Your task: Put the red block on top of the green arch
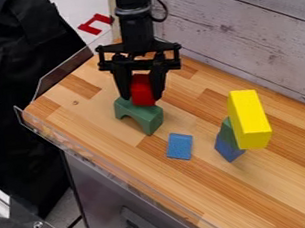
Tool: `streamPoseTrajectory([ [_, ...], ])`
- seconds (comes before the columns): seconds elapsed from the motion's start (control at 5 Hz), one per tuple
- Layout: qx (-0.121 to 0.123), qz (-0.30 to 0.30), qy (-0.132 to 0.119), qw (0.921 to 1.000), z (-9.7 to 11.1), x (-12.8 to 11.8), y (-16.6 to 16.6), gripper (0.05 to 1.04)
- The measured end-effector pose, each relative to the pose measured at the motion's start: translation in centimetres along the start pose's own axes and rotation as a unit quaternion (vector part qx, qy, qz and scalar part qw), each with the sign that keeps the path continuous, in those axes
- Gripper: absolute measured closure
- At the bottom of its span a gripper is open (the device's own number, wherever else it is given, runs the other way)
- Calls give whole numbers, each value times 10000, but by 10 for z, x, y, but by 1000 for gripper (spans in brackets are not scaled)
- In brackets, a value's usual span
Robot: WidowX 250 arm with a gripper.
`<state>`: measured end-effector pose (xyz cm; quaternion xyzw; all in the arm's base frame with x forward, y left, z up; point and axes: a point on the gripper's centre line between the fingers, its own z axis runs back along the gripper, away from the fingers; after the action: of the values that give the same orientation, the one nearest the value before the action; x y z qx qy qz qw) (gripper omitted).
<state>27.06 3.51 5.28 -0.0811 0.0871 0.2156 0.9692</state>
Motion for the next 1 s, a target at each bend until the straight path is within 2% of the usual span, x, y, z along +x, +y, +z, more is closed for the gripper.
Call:
streamPoseTrajectory([
  [0.4, -14, 198, 205, 9996, -3, -8, 2, 508],
  [0.6, -15, 240, 244, 9994, -3, -9, 2, 508],
  [0.8, -23, 227, 238, 9995, -3, -9, 2, 464],
  [1.0, -53, 234, 347, 9991, -4, -11, 2, 154],
])
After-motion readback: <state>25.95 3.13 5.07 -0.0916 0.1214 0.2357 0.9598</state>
